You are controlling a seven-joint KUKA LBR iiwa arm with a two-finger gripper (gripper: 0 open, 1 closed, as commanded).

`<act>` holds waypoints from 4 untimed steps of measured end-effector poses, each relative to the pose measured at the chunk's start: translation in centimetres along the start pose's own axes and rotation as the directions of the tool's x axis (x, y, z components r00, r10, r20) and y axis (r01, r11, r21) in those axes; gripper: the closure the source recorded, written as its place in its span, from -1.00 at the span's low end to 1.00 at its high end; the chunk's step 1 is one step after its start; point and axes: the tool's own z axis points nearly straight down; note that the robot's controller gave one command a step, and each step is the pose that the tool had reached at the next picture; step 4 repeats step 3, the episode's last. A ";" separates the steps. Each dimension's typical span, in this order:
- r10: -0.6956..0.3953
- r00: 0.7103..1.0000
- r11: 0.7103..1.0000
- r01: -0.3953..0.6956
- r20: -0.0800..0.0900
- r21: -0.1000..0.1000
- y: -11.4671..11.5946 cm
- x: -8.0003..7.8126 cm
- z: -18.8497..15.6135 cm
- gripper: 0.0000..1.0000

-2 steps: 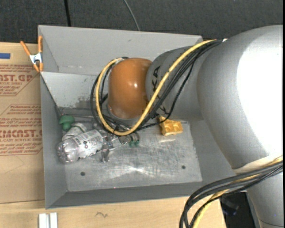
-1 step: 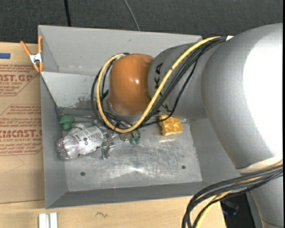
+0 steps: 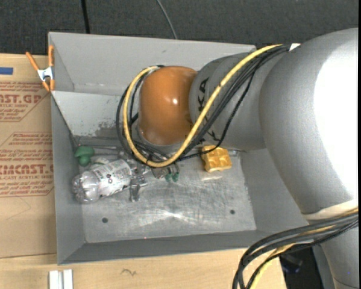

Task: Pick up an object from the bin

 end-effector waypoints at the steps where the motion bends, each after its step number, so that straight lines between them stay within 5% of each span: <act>1: 0.000 1.000 1.000 0.000 -0.001 0.000 0.0 0.0 -1.3 1.00; 4: 0.000 1.000 1.000 0.000 0.002 0.000 0.0 -0.1 -2.9 1.00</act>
Offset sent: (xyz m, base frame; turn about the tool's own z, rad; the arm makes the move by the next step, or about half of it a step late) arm -0.0001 0.0002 0.0150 0.0000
